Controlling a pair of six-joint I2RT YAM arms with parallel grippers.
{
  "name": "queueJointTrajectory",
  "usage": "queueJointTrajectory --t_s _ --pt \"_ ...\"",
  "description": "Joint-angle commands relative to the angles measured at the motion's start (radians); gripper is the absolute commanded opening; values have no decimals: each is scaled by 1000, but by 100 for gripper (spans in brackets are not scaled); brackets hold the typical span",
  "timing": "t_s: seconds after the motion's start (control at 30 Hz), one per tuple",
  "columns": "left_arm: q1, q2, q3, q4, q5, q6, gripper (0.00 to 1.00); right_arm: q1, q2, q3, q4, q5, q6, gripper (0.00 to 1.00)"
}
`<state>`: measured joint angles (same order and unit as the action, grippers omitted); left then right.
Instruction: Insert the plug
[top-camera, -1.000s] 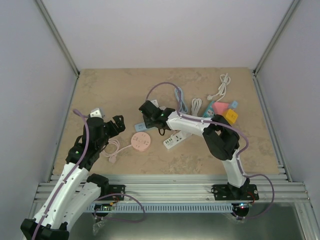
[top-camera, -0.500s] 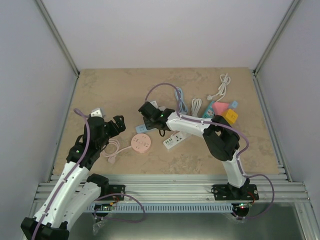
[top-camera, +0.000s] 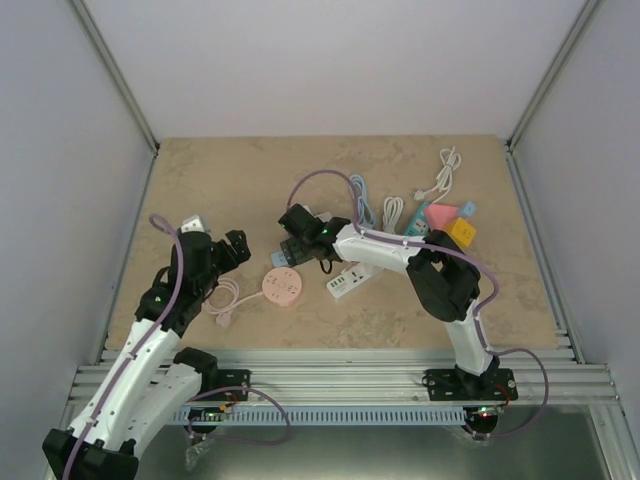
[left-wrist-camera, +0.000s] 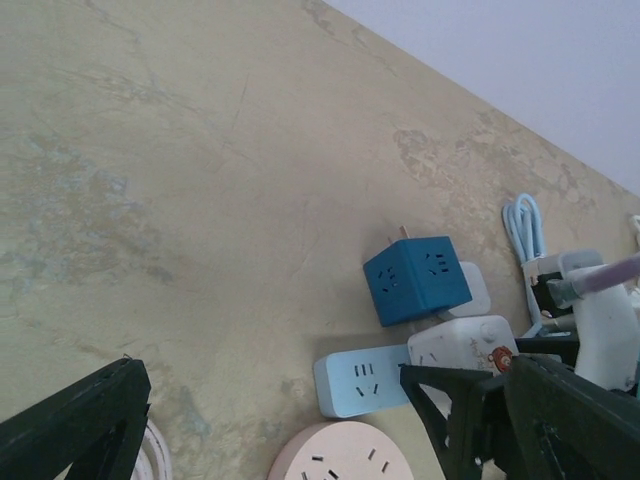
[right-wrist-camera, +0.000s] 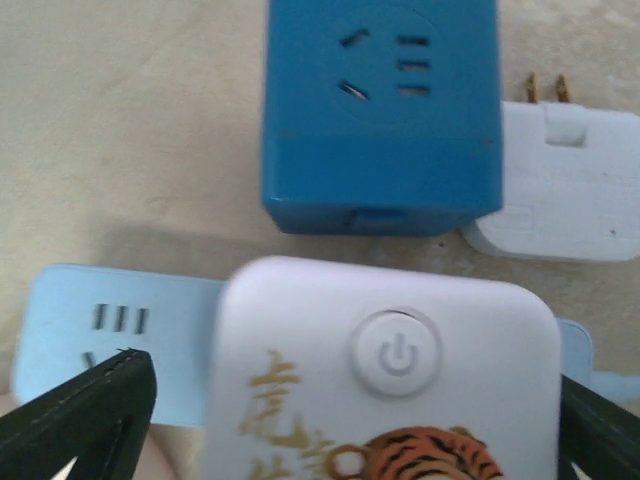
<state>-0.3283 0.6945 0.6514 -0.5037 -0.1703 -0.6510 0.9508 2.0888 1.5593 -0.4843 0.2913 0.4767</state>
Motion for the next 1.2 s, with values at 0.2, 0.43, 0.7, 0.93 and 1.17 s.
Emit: queueJointTrajectory --t_s 0.2,0.43,0.7,0.93,1.17 --pt "5 38 6 5 -57 -64 99 -52 18 155 19 -57 -173 98" --pt "5 42 13 2 -76 -93 99 -90 124 270 -15 -101 -200 98" --pt "5 58 -3 18 -51 -105 99 -93 234 392 -114 -128 -211 91" --pt "5 55 -8 19 -36 -107 100 -97 252 433 -117 -106 -197 62" --pt "5 45 -9 16 -28 -112 99 -98 223 460 -73 -79 -210 51"
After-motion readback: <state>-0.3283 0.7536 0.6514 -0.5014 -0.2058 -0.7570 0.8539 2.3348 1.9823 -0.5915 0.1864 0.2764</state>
